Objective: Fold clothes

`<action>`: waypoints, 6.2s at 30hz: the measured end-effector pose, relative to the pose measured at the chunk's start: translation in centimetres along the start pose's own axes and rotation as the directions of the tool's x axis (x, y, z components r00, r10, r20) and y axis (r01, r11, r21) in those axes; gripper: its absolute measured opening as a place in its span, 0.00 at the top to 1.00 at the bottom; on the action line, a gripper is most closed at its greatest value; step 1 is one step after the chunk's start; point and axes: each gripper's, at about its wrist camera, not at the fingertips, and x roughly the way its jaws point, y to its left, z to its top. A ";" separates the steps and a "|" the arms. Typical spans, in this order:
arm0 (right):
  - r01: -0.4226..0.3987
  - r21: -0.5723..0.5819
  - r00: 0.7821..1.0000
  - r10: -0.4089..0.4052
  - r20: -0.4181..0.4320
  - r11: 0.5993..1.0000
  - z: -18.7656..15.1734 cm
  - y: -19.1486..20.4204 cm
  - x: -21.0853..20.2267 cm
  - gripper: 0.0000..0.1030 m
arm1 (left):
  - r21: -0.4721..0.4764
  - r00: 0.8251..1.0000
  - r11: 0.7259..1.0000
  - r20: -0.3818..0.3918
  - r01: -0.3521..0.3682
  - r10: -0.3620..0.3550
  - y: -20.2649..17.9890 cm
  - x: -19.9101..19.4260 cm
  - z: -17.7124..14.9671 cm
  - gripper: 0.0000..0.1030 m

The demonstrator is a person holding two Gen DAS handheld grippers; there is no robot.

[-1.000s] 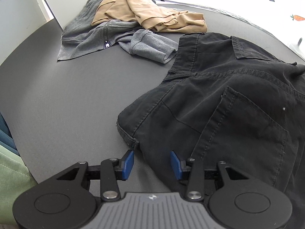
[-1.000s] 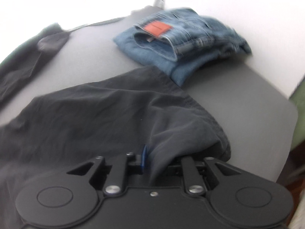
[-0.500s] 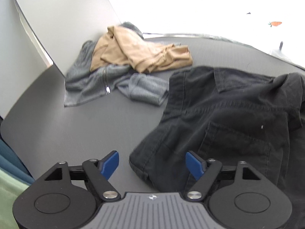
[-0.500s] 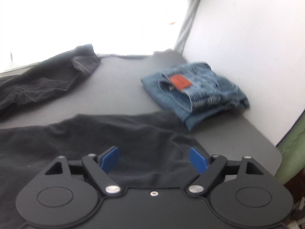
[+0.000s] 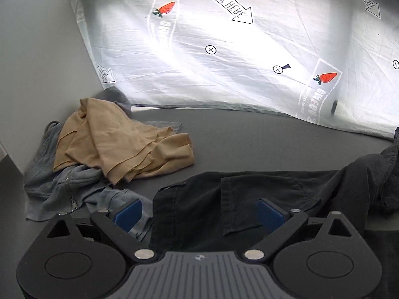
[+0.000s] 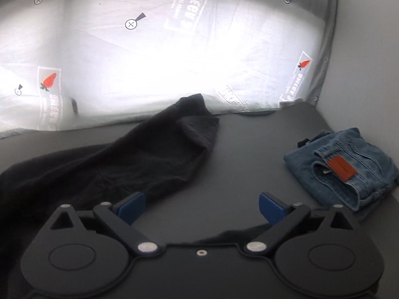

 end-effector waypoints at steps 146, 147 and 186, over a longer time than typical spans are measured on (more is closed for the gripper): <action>-0.177 0.669 0.984 0.123 0.127 0.722 8.2 -11.0 17.4 0.97 | 0.280 0.922 0.907 -0.319 0.314 -0.221 -25.2 18.9 2.8 0.01; -0.175 0.569 0.980 0.089 0.177 0.803 9.8 -9.9 15.4 0.97 | 0.264 0.917 0.911 -0.328 0.318 -0.225 -24.9 19.0 2.5 0.01; 0.379 -0.006 0.917 -0.376 -0.131 0.926 4.2 -7.5 22.7 0.82 | 0.178 0.919 0.924 -0.272 0.339 -0.285 -22.9 18.4 1.0 0.00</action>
